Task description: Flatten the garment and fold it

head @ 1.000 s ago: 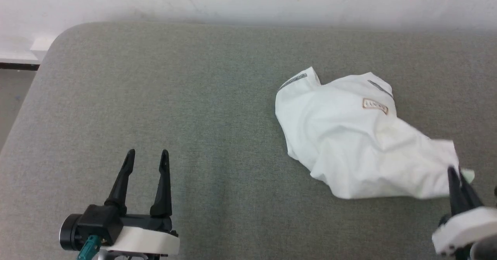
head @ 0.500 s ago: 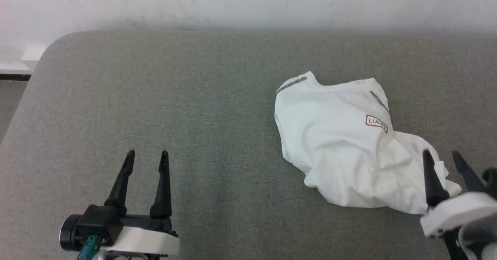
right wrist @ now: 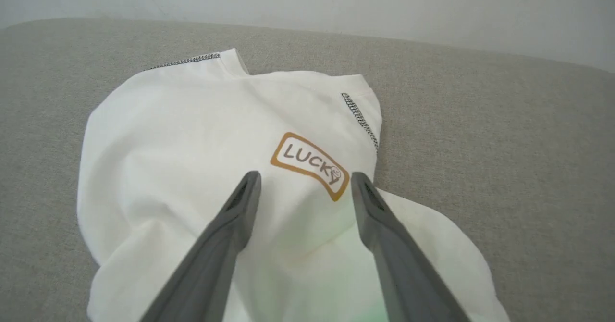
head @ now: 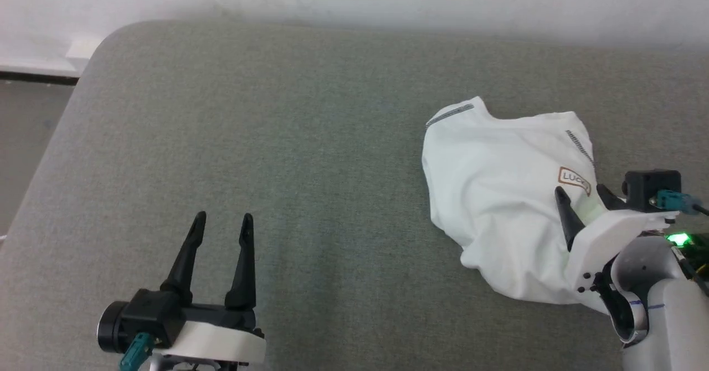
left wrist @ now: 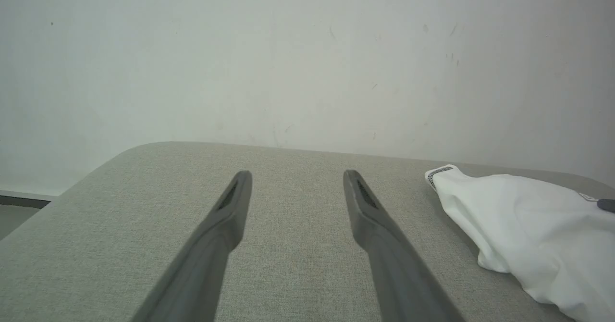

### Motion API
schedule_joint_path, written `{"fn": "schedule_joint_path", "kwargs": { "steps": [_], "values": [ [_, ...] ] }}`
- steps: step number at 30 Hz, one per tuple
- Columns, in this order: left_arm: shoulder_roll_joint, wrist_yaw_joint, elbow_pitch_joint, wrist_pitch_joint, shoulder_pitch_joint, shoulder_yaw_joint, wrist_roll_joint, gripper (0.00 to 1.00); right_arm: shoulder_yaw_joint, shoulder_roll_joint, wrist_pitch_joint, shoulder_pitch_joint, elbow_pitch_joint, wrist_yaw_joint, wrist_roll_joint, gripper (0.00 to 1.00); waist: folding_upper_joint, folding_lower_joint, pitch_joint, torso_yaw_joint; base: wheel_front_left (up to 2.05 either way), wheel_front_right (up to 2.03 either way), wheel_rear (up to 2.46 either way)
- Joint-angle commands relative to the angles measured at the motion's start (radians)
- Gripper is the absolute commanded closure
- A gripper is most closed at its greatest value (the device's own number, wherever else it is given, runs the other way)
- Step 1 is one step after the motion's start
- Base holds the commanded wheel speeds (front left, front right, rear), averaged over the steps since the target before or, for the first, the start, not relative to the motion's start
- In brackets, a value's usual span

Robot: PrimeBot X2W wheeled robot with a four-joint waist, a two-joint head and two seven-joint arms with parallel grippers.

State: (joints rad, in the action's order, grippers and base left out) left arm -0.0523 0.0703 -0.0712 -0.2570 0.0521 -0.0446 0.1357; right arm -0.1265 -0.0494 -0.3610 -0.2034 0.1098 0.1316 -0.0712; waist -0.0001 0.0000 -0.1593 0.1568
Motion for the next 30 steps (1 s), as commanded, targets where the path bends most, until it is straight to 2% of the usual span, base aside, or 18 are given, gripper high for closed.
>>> {"fn": "schedule_joint_path", "kwargs": {
  "steps": [1,4,6,7,13,18,25,26,30],
  "values": [
    [0.002,-0.002,0.002,-0.005,-0.018,-0.003,0.010,0.00,-0.003,-0.001,-0.003,-0.026,0.020,-0.001,0.014,0.00,0.0001,0.0000,-0.025,0.027,0.00,0.00,0.00],
    [0.002,-0.001,0.006,-0.005,-0.027,-0.004,0.013,0.00,0.000,-0.001,0.000,-0.048,0.070,-0.001,0.029,0.00,0.0001,0.0000,-0.036,0.044,0.00,0.00,0.00],
    [0.002,0.000,0.008,-0.005,-0.031,-0.004,0.013,0.00,0.004,-0.001,0.015,-0.060,0.095,-0.001,0.034,0.82,0.0001,0.0000,-0.040,0.051,0.00,0.00,0.00],
    [0.002,0.001,0.009,-0.005,-0.032,-0.003,0.013,0.00,0.007,-0.001,0.024,-0.067,0.106,-0.001,0.035,1.00,0.0001,0.0000,-0.041,0.053,0.00,0.00,0.00],
    [0.002,0.000,0.019,-0.005,-0.031,0.001,0.013,0.00,0.056,-0.001,0.086,-0.108,0.135,-0.001,0.033,1.00,0.0001,0.0000,-0.016,0.058,0.00,0.00,0.00],
    [0.002,-0.003,0.027,-0.005,-0.021,-0.004,0.010,0.00,0.154,-0.001,0.127,-0.168,0.107,-0.001,0.015,1.00,0.0001,0.0000,0.021,0.061,0.00,0.00,0.00],
    [0.002,-0.003,0.031,-0.005,-0.010,-0.017,0.009,0.00,0.420,-0.001,0.155,-0.225,0.056,-0.001,-0.057,1.00,0.0001,0.0000,0.041,0.074,0.00,0.00,0.00],
    [0.002,-0.003,0.031,-0.005,-0.010,-0.017,0.009,0.00,0.420,-0.001,0.155,-0.225,0.056,-0.001,-0.057,1.00,0.0001,0.0000,0.041,0.074,0.00,0.00,0.00],
    [0.002,-0.002,0.037,-0.005,-0.001,-0.024,0.013,0.00,0.628,-0.001,0.147,-0.189,0.083,-0.001,-0.142,1.00,0.0001,0.0000,0.045,0.088,0.00,0.00,0.00]
  ]
}}
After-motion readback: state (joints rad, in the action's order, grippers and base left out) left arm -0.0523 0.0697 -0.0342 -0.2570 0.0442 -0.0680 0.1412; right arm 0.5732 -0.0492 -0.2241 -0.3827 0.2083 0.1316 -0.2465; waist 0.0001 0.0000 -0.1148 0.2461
